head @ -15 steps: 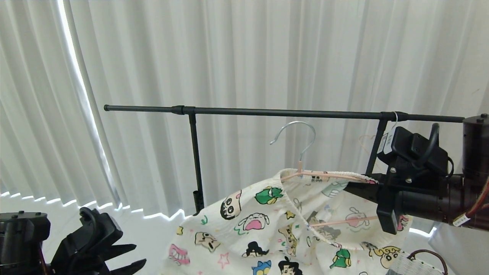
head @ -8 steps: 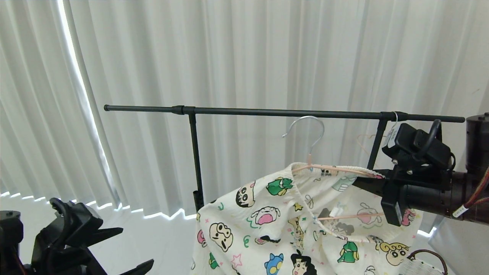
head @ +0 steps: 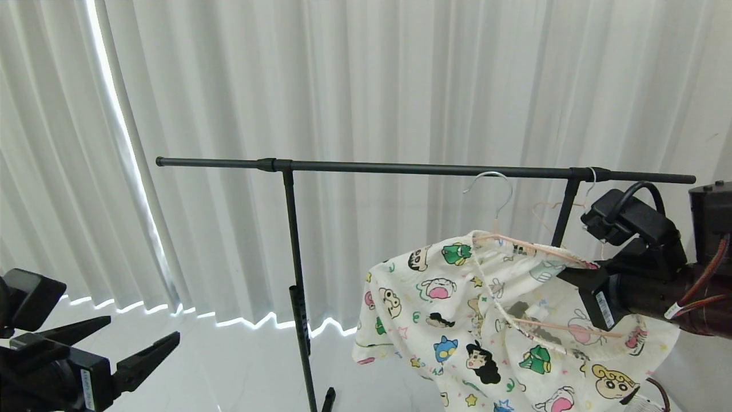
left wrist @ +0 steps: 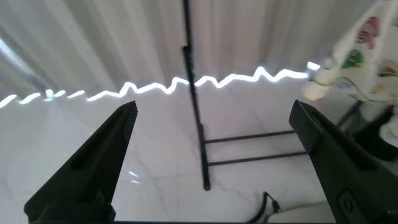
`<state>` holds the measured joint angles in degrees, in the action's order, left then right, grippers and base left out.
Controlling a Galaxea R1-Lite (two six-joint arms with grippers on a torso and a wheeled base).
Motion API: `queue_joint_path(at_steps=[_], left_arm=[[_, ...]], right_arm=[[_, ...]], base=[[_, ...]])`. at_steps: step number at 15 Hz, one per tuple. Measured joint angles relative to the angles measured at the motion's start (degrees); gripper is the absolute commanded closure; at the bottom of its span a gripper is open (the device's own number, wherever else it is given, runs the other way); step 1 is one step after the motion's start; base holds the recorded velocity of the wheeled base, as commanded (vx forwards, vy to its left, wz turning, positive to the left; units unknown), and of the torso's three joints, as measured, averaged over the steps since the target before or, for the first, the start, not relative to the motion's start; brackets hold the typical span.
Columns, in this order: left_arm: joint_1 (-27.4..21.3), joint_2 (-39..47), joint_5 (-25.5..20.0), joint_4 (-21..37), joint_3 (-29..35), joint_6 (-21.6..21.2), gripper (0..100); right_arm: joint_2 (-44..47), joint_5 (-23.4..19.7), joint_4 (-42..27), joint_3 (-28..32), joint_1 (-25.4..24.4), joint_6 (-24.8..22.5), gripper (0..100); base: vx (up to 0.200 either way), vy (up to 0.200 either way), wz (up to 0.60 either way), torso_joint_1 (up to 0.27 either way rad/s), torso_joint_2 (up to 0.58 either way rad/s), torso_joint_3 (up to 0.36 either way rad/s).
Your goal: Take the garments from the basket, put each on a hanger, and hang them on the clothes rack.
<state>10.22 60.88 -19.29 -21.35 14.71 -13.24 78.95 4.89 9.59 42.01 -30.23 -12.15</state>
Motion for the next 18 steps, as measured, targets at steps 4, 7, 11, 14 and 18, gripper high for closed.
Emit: queue_joint_path(at_steps=[4,7,11,14,18], left_arm=[[0.9,-0.2,5.2,0.0,0.7,-4.5,0],[0.9,-0.7,6.8,0.0,1.2,-4.6,0],[0.9,-1.1,7.6,0.0,1.9,-4.7,0],[0.9,-0.9,7.8,0.0,1.7,-6.5,0],[0.9,0.0,8.5,0.0,0.5,-6.6,0]], right_arm=[[-1.9,4.8,-7.1,0.1,0.8,4.9,100],[-5.0,6.9,-14.2,0.1,2.8,5.8,100],[-10.3,7.0,-24.2,0.2,7.9,6.0,100],[-13.4,7.0,-26.5,0.0,11.4,7.4,100],[-15.6,7.2,-32.9,-0.5,12.4,10.2,100]], base=[[0.0,0.0,0.0,0.0,0.0,0.0],[0.0,0.0,0.0,0.0,0.0,0.0],[0.0,0.0,0.0,0.0,0.0,0.0],[0.0,0.0,0.0,0.0,0.0,0.0],[0.0,0.0,0.0,0.0,0.0,0.0]])
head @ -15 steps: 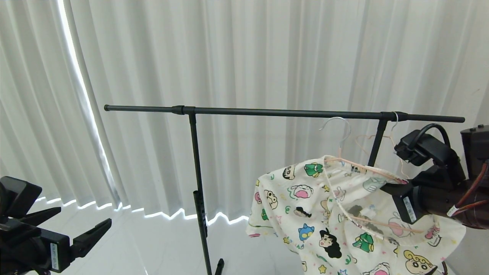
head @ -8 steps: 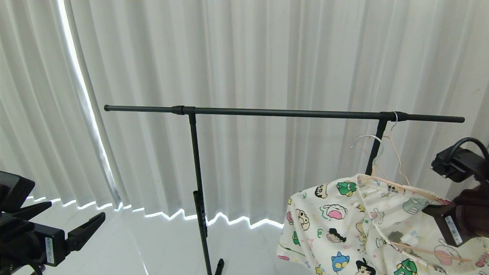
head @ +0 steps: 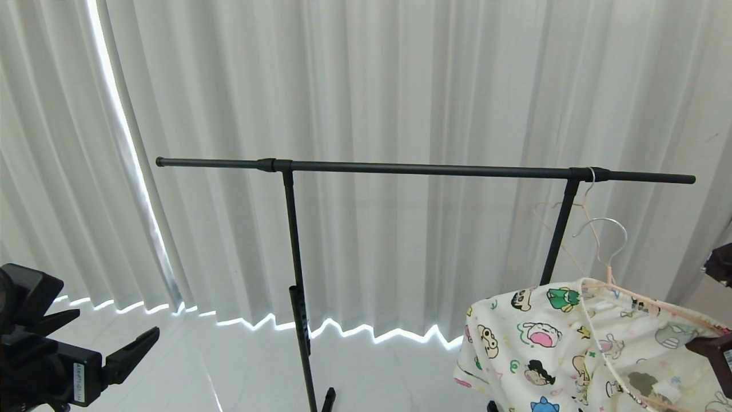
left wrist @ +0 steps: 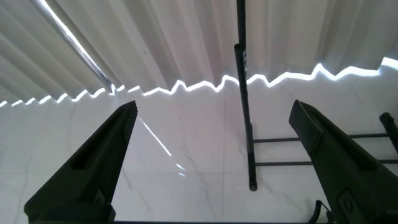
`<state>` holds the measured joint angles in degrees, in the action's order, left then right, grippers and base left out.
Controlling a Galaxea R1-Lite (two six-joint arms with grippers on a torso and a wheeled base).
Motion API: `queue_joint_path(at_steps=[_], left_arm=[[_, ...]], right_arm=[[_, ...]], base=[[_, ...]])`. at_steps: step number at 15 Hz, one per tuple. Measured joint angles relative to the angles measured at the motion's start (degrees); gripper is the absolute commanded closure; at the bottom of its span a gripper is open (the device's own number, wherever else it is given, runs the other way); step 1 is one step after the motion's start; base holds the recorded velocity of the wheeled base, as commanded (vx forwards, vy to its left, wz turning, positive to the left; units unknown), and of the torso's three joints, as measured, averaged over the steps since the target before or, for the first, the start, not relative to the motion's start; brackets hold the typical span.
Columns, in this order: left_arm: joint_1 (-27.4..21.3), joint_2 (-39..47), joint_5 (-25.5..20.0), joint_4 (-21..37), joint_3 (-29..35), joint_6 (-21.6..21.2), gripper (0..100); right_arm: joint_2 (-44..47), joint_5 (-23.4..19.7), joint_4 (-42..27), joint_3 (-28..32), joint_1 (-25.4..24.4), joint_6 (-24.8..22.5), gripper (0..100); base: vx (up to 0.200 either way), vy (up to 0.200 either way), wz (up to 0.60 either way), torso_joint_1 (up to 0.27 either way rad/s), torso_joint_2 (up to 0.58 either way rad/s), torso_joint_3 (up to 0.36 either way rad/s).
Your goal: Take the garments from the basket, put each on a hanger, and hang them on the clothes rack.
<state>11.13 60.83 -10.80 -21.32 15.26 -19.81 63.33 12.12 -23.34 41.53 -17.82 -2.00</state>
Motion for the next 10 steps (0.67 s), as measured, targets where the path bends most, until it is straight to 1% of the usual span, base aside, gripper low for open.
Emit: queue_joint_path(at_steps=[2,4,5,7,10], left_arm=[[0.0,0.1,2.0,0.0,-1.2,0.0,0],[-0.2,0.2,3.1,0.0,-1.7,0.0,0],[-0.3,0.3,3.2,0.0,-1.7,-0.1,0],[-0.4,0.4,3.2,0.0,-1.8,0.0,0],[-0.4,0.3,3.2,0.0,-1.8,-0.1,0]], right_arm=[[-0.2,1.6,-0.4,-0.4,0.5,1.1,100],[0.3,2.7,-0.3,-0.4,1.4,1.5,100],[1.0,3.1,0.5,-0.1,1.9,2.5,100],[3.3,3.4,2.9,1.6,2.3,5.6,100],[8.1,3.5,3.5,7.2,1.5,7.3,100]], base=[[0.0,0.0,0.0,0.0,0.0,0.0],[0.0,0.0,0.0,0.0,0.0,0.0],[0.0,0.0,0.0,0.0,0.0,0.0],[0.0,0.0,0.0,0.0,0.0,0.0],[0.0,0.0,0.0,0.0,0.0,0.0]])
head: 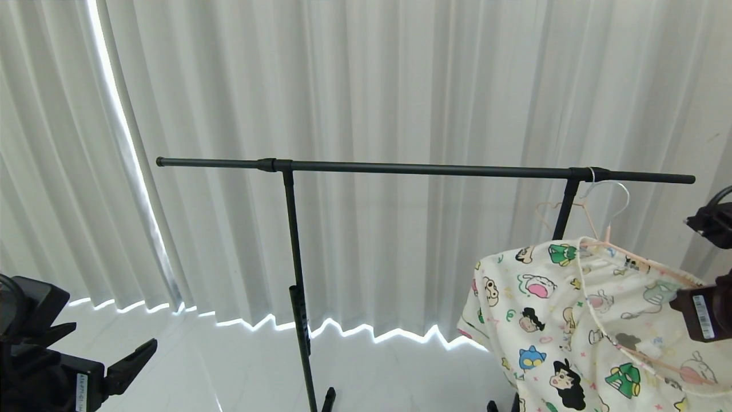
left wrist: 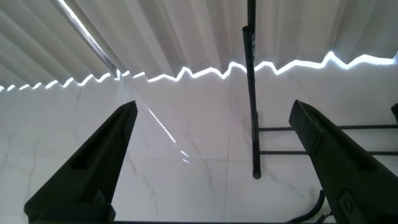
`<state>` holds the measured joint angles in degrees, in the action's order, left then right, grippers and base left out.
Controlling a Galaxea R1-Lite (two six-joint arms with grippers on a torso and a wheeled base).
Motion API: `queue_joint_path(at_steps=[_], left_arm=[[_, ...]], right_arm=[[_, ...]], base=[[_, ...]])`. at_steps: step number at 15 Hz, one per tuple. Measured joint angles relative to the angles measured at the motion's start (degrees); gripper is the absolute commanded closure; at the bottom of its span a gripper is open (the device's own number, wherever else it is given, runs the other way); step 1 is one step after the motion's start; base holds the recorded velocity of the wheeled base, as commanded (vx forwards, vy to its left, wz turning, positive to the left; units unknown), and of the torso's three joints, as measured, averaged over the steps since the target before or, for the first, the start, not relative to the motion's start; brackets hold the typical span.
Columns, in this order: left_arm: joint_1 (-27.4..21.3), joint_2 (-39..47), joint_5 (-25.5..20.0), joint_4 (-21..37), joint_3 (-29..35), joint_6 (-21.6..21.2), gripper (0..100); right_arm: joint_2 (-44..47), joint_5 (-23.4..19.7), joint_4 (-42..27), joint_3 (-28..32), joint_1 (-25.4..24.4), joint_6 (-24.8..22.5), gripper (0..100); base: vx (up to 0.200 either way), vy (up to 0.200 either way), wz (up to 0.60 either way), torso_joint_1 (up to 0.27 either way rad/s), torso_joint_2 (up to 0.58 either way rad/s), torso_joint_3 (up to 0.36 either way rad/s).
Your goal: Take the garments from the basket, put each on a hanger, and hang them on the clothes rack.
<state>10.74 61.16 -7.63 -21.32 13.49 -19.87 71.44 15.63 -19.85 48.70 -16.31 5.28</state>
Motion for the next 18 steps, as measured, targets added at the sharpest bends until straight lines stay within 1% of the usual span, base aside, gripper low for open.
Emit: queue_joint_path(at_steps=[2,3,4,5,7,9,10,12,14,16,18], left_arm=[[-0.3,0.0,0.0,0.0,0.1,0.0,0],[-0.4,0.0,0.0,0.0,0.2,0.0,0],[-0.4,0.0,0.1,0.0,0.2,0.0,0],[-0.4,0.0,0.1,0.0,0.3,-0.1,0],[-0.4,0.0,0.1,0.0,0.4,-0.1,0],[-0.4,0.0,0.3,0.0,0.7,-0.1,0],[-0.4,0.0,0.3,0.0,0.8,-0.1,0],[-0.5,-0.1,0.3,0.0,0.9,0.0,0],[-0.5,-0.1,0.3,0.0,1.0,0.0,0],[-1.2,-0.1,0.3,0.0,1.0,0.0,0],[-2.1,-0.2,0.3,0.0,1.0,0.0,0]], right_arm=[[3.6,0.1,-0.2,3.9,-0.9,2.0,100],[5.4,0.7,-0.8,5.6,-1.4,3.3,100],[7.1,2.3,-1.8,6.9,-2.4,4.8,100],[8.6,4.0,-2.1,7.7,-3.3,6.9,100],[12.7,8.2,-2.8,9.9,-6.6,15.5,100],[15.6,10.4,-4.3,12.0,-8.9,19.2,100],[17.2,11.8,-5.2,14.3,-9.8,21.1,100],[19.7,13.8,-5.9,18.6,-10.8,22.3,100],[21.3,15.4,-6.1,21.6,-11.2,21.2,100],[22.1,16.1,-6.1,22.4,-11.3,19.2,100],[22.4,16.3,-5.9,22.6,-11.4,18.9,100]], base=[[0.0,0.0,0.0,0.0,0.0,0.0],[0.0,0.0,0.0,0.0,0.0,0.0],[0.0,0.0,0.0,0.0,0.0,0.0],[0.0,0.0,0.0,0.0,0.0,0.0],[0.0,0.0,0.0,0.0,0.0,0.0],[0.0,0.0,0.0,0.0,0.0,0.0],[0.0,0.0,0.0,0.0,0.0,0.0],[0.2,0.0,0.0,0.0,0.0,-0.002],[0.2,0.0,0.0,-0.007,0.0,0.007],[0.2,0.0,0.0,0.015,0.01,-0.002],[0.2,0.0,0.0,-0.002,0.01,0.005]])
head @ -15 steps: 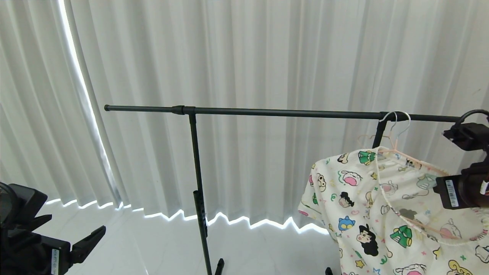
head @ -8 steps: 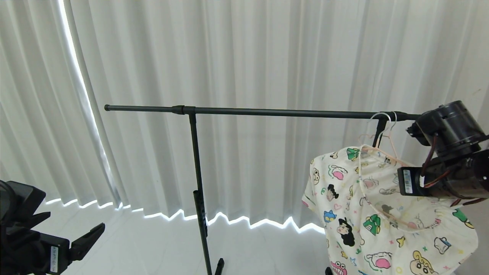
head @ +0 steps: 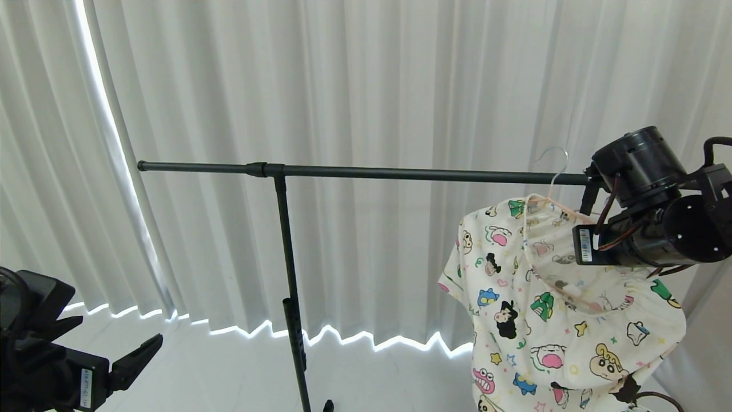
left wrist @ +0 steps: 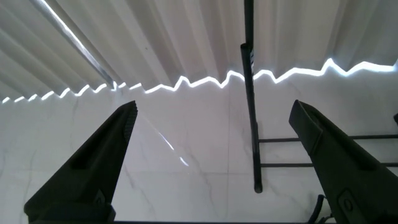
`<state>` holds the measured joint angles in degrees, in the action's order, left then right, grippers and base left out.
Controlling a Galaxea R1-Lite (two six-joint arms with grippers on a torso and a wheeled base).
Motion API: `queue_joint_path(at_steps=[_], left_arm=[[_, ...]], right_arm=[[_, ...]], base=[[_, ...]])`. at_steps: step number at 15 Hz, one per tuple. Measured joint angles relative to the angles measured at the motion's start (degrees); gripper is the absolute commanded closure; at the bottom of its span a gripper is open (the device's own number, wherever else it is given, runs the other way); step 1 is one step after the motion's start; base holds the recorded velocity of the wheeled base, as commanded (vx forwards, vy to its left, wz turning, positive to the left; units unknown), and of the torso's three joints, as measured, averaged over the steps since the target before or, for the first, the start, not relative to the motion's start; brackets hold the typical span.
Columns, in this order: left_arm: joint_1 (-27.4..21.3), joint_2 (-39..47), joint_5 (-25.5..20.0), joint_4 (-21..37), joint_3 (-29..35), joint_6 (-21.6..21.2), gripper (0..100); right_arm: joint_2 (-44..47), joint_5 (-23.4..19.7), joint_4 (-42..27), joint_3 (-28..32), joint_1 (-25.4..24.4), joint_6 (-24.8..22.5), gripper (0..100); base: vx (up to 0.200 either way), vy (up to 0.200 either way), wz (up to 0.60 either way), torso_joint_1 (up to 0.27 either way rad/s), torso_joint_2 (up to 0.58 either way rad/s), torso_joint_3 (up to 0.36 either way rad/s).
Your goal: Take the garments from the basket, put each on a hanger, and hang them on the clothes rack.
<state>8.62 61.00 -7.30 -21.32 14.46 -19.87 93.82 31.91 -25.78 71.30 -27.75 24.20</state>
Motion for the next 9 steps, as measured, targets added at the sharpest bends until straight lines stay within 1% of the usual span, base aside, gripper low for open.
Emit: queue_joint_path(at_steps=[4,9], left_arm=[[-1.2,-0.1,0.0,0.0,0.0,0.0,0],[-1.4,-0.3,-0.1,0.0,0.0,0.1,0]], right_arm=[[0.0,0.0,0.0,0.0,-1.0,0.0,100],[0.5,0.0,0.1,0.0,-2.8,0.0,100]], base=[[0.2,0.0,0.0,0.005,0.0,0.004],[0.0,0.0,0.0,0.0,0.0,0.0]])
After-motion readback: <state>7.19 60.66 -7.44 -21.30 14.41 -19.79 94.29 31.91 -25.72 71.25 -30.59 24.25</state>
